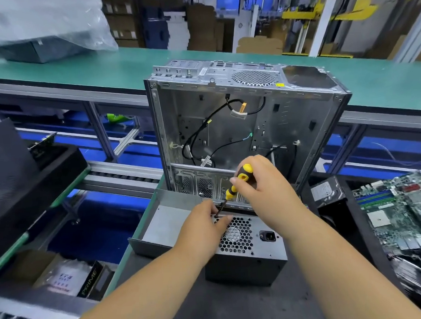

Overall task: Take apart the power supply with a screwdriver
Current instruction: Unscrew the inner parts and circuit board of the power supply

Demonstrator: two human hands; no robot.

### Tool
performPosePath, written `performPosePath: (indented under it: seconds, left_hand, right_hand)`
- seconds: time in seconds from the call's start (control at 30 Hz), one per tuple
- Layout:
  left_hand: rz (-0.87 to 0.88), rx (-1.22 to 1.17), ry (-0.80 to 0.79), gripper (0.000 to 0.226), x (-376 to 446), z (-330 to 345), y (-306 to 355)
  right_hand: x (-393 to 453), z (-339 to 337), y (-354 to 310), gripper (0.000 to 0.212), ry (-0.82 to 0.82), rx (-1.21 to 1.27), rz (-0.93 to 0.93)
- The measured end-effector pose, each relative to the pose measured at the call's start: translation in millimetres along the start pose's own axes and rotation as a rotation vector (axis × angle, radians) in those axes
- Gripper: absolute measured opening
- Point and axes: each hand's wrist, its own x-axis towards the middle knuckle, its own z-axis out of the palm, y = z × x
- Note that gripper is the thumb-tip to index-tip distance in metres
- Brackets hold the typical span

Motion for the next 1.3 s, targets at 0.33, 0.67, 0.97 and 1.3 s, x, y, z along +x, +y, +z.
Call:
performPosePath:
  seconds: [0.33,0.67,0.97,1.3]
  left_hand:
    - [-0.081,-0.352,-0.015,0.025,-4,3,-8]
    - [-0.108,-0.387,-0.031,0.031,0,5,-13]
    - [-0.121,-0.395,-0.062,0.028,0,3,-10]
    - [-0.121,-0.419,-0.051,0.03,1,4,-9]
  right_hand:
    - [5,13,-4,0.031,0.069,0.05,-0.154]
    - [11,37,-6,0.03,0.225,0.172,-0.142]
    - [11,36,-4,0.032,0.145,0.273,-0.073]
    - [15,37,-13,0.018,0.133,0.523,-0.045]
